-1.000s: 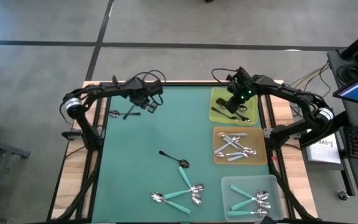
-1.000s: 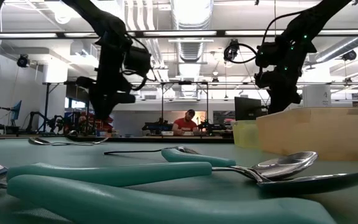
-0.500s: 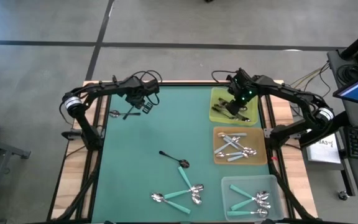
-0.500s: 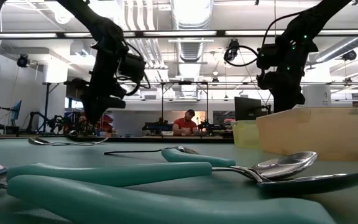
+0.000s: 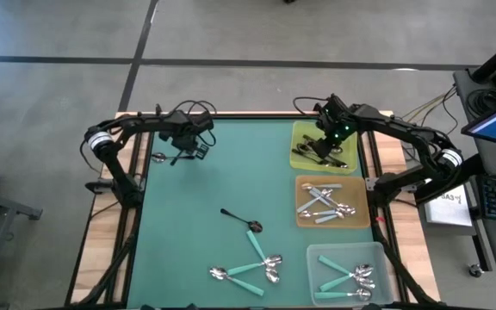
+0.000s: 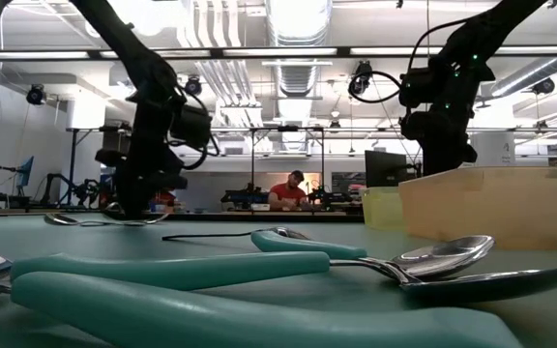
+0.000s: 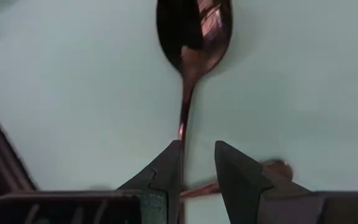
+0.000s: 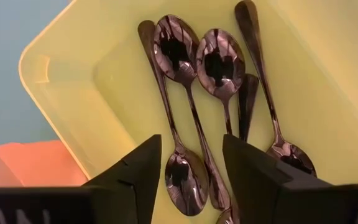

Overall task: Sort silverware by color (type)
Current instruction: Put the black spoon into the yellow bin

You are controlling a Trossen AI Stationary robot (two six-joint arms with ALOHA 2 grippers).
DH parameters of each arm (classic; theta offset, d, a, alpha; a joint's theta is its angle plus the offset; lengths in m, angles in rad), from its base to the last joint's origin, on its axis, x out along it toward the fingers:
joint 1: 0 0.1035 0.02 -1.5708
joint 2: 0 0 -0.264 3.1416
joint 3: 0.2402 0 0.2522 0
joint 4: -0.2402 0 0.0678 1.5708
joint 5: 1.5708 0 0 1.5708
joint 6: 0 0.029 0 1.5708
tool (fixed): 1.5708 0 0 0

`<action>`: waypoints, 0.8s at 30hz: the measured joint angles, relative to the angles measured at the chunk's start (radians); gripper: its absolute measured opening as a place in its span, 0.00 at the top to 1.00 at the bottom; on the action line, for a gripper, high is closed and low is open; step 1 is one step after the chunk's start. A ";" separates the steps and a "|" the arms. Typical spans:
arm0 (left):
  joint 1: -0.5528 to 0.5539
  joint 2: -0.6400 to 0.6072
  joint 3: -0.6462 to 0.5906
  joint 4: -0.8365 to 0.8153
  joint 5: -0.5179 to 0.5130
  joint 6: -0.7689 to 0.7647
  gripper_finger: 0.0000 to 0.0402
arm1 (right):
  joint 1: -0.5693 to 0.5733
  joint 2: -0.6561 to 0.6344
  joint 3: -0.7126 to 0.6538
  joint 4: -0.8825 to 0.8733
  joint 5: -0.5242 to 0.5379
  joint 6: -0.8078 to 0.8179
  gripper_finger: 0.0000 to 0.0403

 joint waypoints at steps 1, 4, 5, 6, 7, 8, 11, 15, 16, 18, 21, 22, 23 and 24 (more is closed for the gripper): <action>0.002 0.000 -0.008 0.018 0.001 -0.002 0.80 | 0.000 0.000 0.000 0.000 0.000 0.000 0.60; 0.014 0.002 -0.029 0.054 0.001 -0.015 0.80 | 0.000 0.000 0.000 0.009 0.000 0.000 0.62; 0.019 0.005 -0.035 0.061 0.000 -0.019 0.80 | 0.000 0.000 0.000 0.013 0.000 0.001 0.63; 0.025 0.008 -0.042 0.074 0.001 -0.025 0.80 | 0.000 0.000 0.000 0.017 0.000 0.003 0.63; 0.031 0.009 -0.047 0.087 0.002 -0.031 0.80 | 0.000 0.000 0.000 0.021 0.000 0.007 0.64; 0.037 0.010 -0.054 0.098 0.003 -0.041 0.80 | 0.000 0.000 0.000 0.025 0.000 0.009 0.64; 0.055 0.021 -0.072 0.123 0.025 -0.068 0.80 | 0.000 0.000 0.000 0.035 0.000 0.016 0.66; 0.073 0.034 -0.088 0.139 0.077 -0.074 0.82 | 0.000 0.000 0.000 0.063 0.000 0.028 0.67; 0.076 0.037 -0.089 0.141 0.084 -0.075 0.84 | 0.000 0.000 0.000 0.074 0.000 0.039 0.68; 0.077 0.038 -0.089 0.145 0.090 -0.077 0.91 | 0.000 0.000 0.000 0.095 0.001 0.082 0.69; 0.079 0.038 -0.081 0.143 0.104 -0.080 0.98 | 0.000 0.000 0.000 0.120 0.008 0.136 0.70; 0.079 0.038 -0.076 0.137 0.105 -0.081 0.98 | 0.000 0.000 0.000 0.127 0.008 0.139 0.71; 0.080 0.039 -0.068 0.133 0.105 -0.080 0.98 | 0.000 0.000 0.000 0.131 0.008 0.141 0.71; 0.080 0.040 -0.058 0.129 0.106 -0.079 0.98 | 0.000 0.000 0.000 0.132 0.008 0.141 0.72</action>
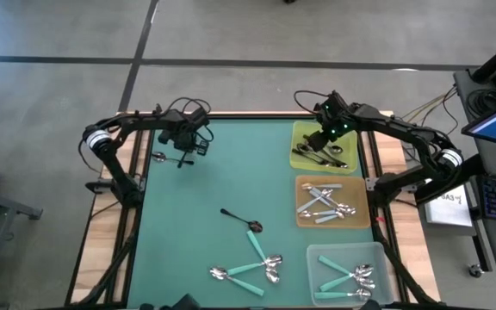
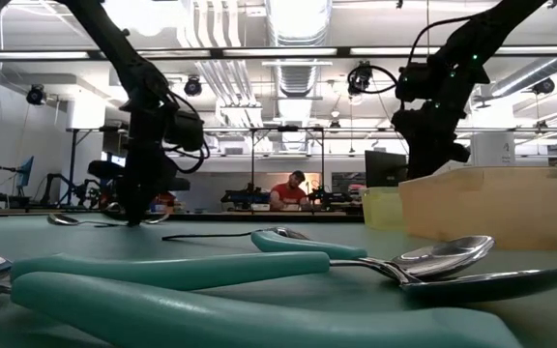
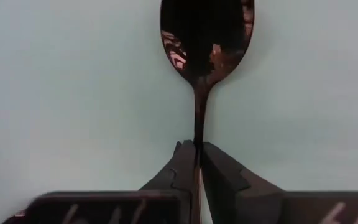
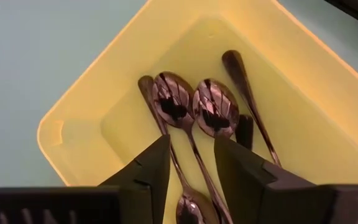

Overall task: Sort silverware by color (type)
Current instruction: Put the black spoon into the yellow bin

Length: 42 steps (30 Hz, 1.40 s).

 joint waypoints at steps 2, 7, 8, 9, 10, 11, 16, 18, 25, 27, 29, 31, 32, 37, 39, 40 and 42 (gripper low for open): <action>0.002 -0.003 0.022 -0.007 0.008 0.001 0.99 | 0.000 0.000 0.000 0.000 0.000 -0.001 0.72; -0.019 -0.038 0.088 0.122 0.072 0.024 1.00 | 0.000 0.000 0.000 0.029 0.000 0.006 0.74; -0.025 -0.051 0.095 0.149 0.123 0.029 1.00 | 0.000 0.000 0.000 0.037 0.000 0.006 0.74; -0.034 -0.058 0.102 0.208 0.167 0.028 1.00 | 0.000 0.000 0.000 0.047 0.000 0.008 0.74; -0.043 -0.061 0.106 0.275 0.204 0.025 1.00 | 0.000 0.000 0.000 0.057 0.000 0.012 0.75; -0.054 -0.066 0.106 0.328 0.233 0.018 1.00 | 0.000 0.000 0.000 0.063 0.000 0.025 0.75; -0.140 -0.088 0.110 0.654 0.346 -0.053 1.00 | 0.010 0.000 -0.004 0.113 -0.028 0.105 0.75; -0.182 -0.088 0.110 0.755 0.351 -0.087 1.00 | 0.023 0.000 -0.015 0.176 -0.104 0.145 0.75; -0.312 -0.087 0.110 0.925 0.183 -0.289 1.00 | 0.112 0.000 -0.081 0.592 -0.318 0.378 0.75; -0.338 -0.087 0.110 0.940 0.113 -0.369 1.00 | 0.136 0.003 -0.083 0.658 -0.316 0.401 0.74; -0.360 -0.087 0.110 0.952 0.051 -0.429 1.00 | 0.162 0.012 -0.083 0.722 -0.315 0.421 0.72; -0.378 -0.087 0.110 0.959 0.015 -0.476 1.00 | 0.187 0.031 -0.081 0.772 -0.315 0.444 0.69; -0.386 -0.086 0.111 0.959 -0.002 -0.491 1.00 | 0.199 0.043 -0.078 0.799 -0.315 0.458 0.68; -0.412 -0.082 0.134 0.963 -0.036 -0.500 1.00 | 0.249 0.112 -0.041 0.840 -0.310 0.476 0.60; -0.418 -0.082 0.146 0.964 -0.056 -0.497 1.00 | 0.262 0.141 -0.022 0.837 -0.305 0.473 0.58; -0.420 -0.082 0.149 0.961 -0.063 -0.495 1.00 | 0.268 0.156 -0.010 0.836 -0.303 0.467 0.58; -0.420 -0.082 0.155 0.953 -0.070 -0.491 1.00 | 0.272 0.179 0.010 0.839 -0.294 0.458 0.58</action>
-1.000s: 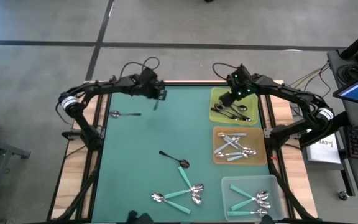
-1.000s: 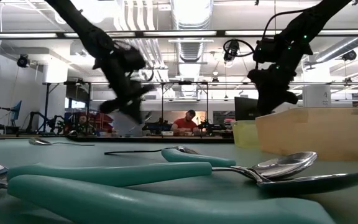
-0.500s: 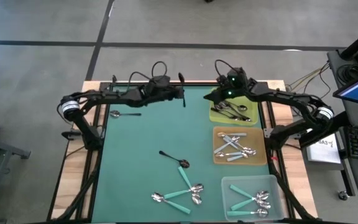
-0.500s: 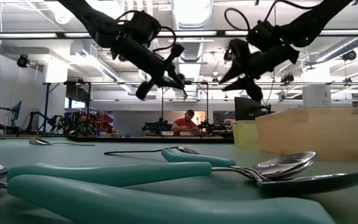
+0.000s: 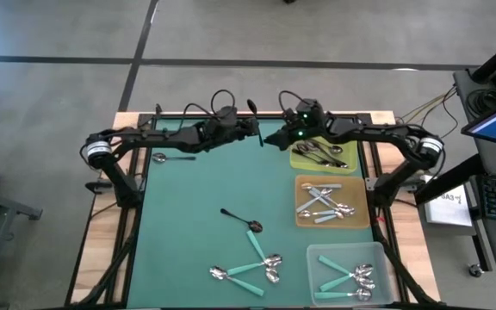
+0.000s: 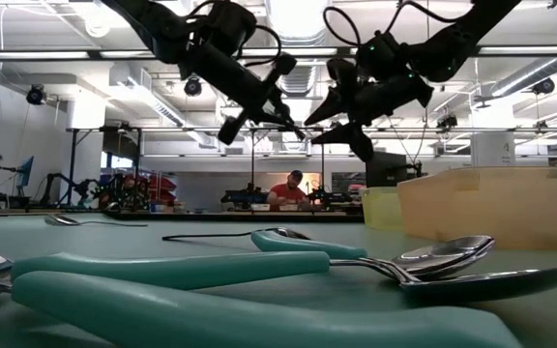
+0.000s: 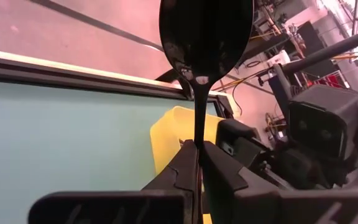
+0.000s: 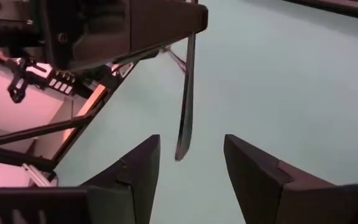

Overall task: Sort silverware by color (type)
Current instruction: Put the black spoon into the yellow bin

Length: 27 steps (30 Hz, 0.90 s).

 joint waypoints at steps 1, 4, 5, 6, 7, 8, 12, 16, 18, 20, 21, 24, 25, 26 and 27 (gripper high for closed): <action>0.000 0.000 0.003 -0.009 -0.001 0.002 1.00 | 0.000 0.010 0.008 -0.001 0.004 -0.001 0.58; -0.005 0.000 0.004 -0.033 -0.001 0.001 1.00 | -0.002 0.033 0.029 -0.002 0.009 -0.006 0.58; -0.005 0.000 0.003 -0.041 -0.001 0.000 1.00 | -0.002 0.038 0.036 -0.002 0.009 -0.007 0.58; -0.006 0.000 0.003 -0.048 -0.001 -0.001 1.00 | -0.002 0.042 0.044 -0.002 0.009 -0.009 0.58; -0.007 0.001 0.003 -0.048 -0.001 -0.004 1.00 | 0.001 0.047 0.053 -0.001 0.008 -0.014 0.58; -0.008 0.003 0.003 -0.045 -0.001 -0.005 1.00 | 0.002 0.051 0.062 0.001 0.008 -0.021 0.58; -0.016 0.006 0.003 -0.043 0.000 -0.008 1.00 | 0.014 0.083 0.098 0.000 0.008 -0.049 0.58; -0.017 0.006 0.003 -0.043 0.001 -0.006 1.00 | 0.026 0.124 0.136 -0.007 0.005 -0.062 0.58; -0.017 0.006 0.003 -0.045 0.000 -0.006 1.00 | 0.028 0.145 0.152 -0.009 0.004 -0.069 0.59; -0.017 0.006 0.003 -0.052 0.000 -0.006 1.00 | 0.027 0.163 0.168 -0.017 0.004 -0.073 0.62; -0.016 0.006 0.003 -0.056 0.000 -0.006 1.00 | 0.027 0.169 0.177 -0.026 0.004 -0.073 0.65; -0.016 0.006 0.002 -0.061 0.000 -0.005 1.00 | 0.026 0.183 0.205 -0.087 0.004 -0.103 0.75; -0.016 0.006 0.002 -0.065 0.000 -0.005 1.00 | 0.026 0.186 0.216 -0.116 0.004 -0.122 0.78; -0.016 0.006 0.002 -0.068 0.000 -0.005 1.00 | 0.025 0.188 0.225 -0.145 0.003 -0.133 0.82; -0.016 0.006 0.002 -0.069 -0.001 -0.005 1.00 | 0.025 0.191 0.235 -0.161 0.003 -0.147 0.86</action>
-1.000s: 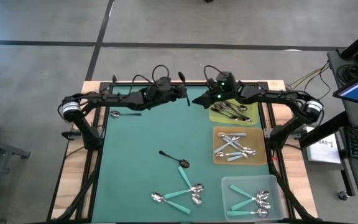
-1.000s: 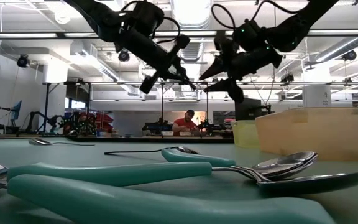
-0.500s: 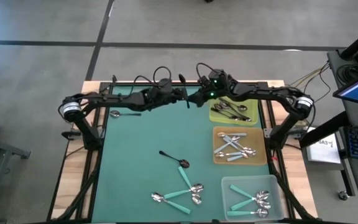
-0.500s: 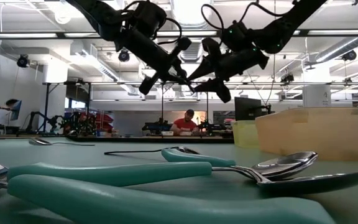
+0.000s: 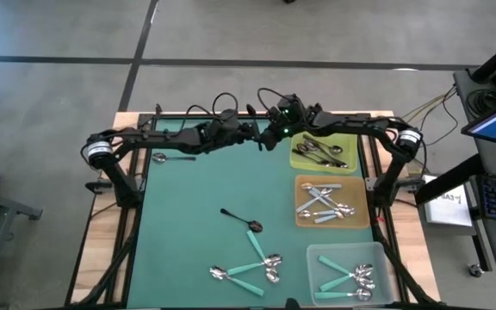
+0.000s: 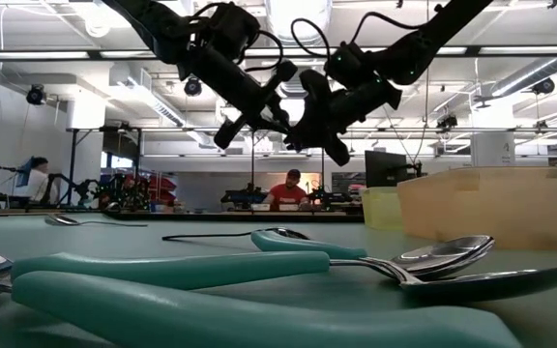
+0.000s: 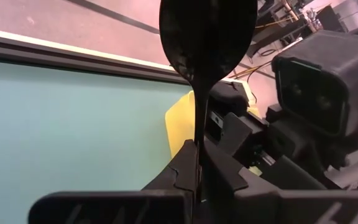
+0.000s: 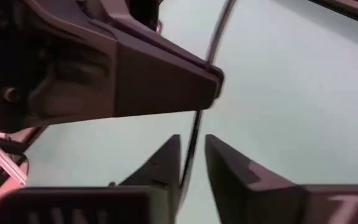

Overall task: Sort silverware by color (type)
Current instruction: Put the black spoon into the yellow bin

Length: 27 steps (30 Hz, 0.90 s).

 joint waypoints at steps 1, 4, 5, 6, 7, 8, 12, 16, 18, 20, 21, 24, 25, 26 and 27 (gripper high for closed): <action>0.000 0.000 0.000 0.000 0.000 0.000 1.00 | 0.000 0.003 0.008 -0.011 -0.002 -0.013 0.90; 0.000 0.000 0.000 0.003 -0.002 0.011 1.00 | 0.000 0.004 0.019 -0.023 0.001 -0.029 0.97; 0.001 0.000 0.000 0.004 -0.005 0.021 1.00 | -0.001 0.004 0.022 -0.025 0.002 -0.028 0.97; 0.001 0.000 0.000 0.005 -0.003 0.031 1.00 | -0.001 0.004 0.025 -0.027 0.003 -0.026 0.97; 0.001 0.000 0.000 0.007 0.003 0.044 1.00 | -0.001 0.004 0.029 -0.030 0.003 -0.026 0.97; 0.002 -0.001 0.000 0.008 0.019 0.063 0.99 | -0.001 0.004 0.034 -0.043 0.001 -0.032 0.98; 0.011 -0.001 0.000 0.015 0.175 0.164 0.96 | -0.017 0.004 0.064 -0.130 -0.010 -0.100 0.98; 0.010 -0.002 0.000 0.016 0.269 0.214 0.91 | -0.054 0.004 0.112 -0.279 0.012 -0.170 0.98; 0.008 -0.002 0.000 0.012 0.296 0.232 0.89 | -0.069 0.003 0.139 -0.376 0.025 -0.224 0.98; 0.009 -0.002 0.000 0.009 0.315 0.252 0.88 | -0.075 0.003 0.172 -0.479 0.046 -0.293 0.98; 0.010 -0.002 0.000 -0.002 0.322 0.264 0.87 | -0.075 0.002 0.188 -0.549 0.057 -0.335 0.98; 0.015 -0.012 0.000 -0.103 0.331 0.323 0.87 | -0.079 0.002 0.240 -0.769 0.126 -0.464 0.98; 0.018 -0.018 0.000 -0.151 0.332 0.346 0.87 | -0.080 0.002 0.254 -0.846 0.152 -0.499 0.98; 0.023 -0.026 0.000 -0.207 0.332 0.370 0.87 | -0.081 0.000 0.265 -0.918 0.173 -0.531 0.98; 0.028 -0.033 0.000 -0.265 0.332 0.391 0.87 | -0.081 0.000 0.272 -0.982 0.191 -0.559 0.98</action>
